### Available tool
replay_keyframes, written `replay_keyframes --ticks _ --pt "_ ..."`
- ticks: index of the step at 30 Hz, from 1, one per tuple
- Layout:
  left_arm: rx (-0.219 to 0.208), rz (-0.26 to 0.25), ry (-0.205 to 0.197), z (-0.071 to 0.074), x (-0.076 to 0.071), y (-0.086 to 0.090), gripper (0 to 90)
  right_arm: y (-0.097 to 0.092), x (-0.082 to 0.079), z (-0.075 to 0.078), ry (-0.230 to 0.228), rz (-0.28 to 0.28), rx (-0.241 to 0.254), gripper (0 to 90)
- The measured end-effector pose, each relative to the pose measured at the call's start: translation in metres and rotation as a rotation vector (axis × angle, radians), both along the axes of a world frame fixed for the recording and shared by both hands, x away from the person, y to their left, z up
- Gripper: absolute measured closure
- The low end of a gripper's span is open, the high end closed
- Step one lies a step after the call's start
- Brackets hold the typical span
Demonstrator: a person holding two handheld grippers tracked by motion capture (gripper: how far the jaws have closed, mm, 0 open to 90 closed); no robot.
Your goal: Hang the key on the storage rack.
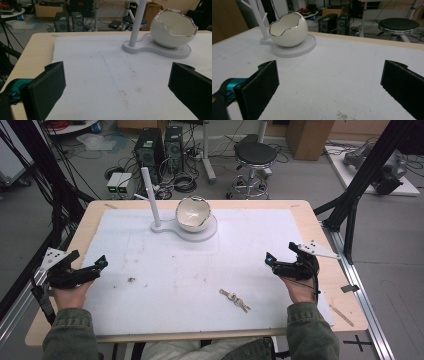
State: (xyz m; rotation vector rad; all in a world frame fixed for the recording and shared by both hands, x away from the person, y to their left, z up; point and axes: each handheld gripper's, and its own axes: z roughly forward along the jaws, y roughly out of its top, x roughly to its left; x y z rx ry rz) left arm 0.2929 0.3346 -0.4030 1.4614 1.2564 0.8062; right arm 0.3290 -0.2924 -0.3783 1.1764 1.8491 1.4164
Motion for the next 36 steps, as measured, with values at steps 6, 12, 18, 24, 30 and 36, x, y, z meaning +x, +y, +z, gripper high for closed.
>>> replay_keyframes --ticks 6,12,18,24,30,36 --pt "-0.001 0.001 0.003 0.000 0.000 0.000 1.7 0.007 0.000 0.003 0.015 0.035 0.003 0.6" --pt "-0.005 0.001 0.013 -0.001 0.001 0.001 1.7 0.016 -0.001 0.007 0.023 0.073 -0.004 0.6" --pt "-0.005 0.000 0.013 -0.001 0.001 0.001 1.7 0.026 -0.001 0.008 0.037 0.107 -0.023 0.7" --pt "-0.010 -0.004 0.016 -0.001 0.002 0.001 1.7 0.035 0.000 0.008 0.056 0.140 -0.048 0.7" --pt "-0.010 -0.006 0.018 -0.002 0.002 0.001 1.7 0.046 -0.001 0.008 0.076 0.167 -0.086 0.7" --pt "-0.015 0.000 0.018 -0.002 0.002 0.002 1.7 0.053 0.000 0.006 0.098 0.178 -0.130 0.7"
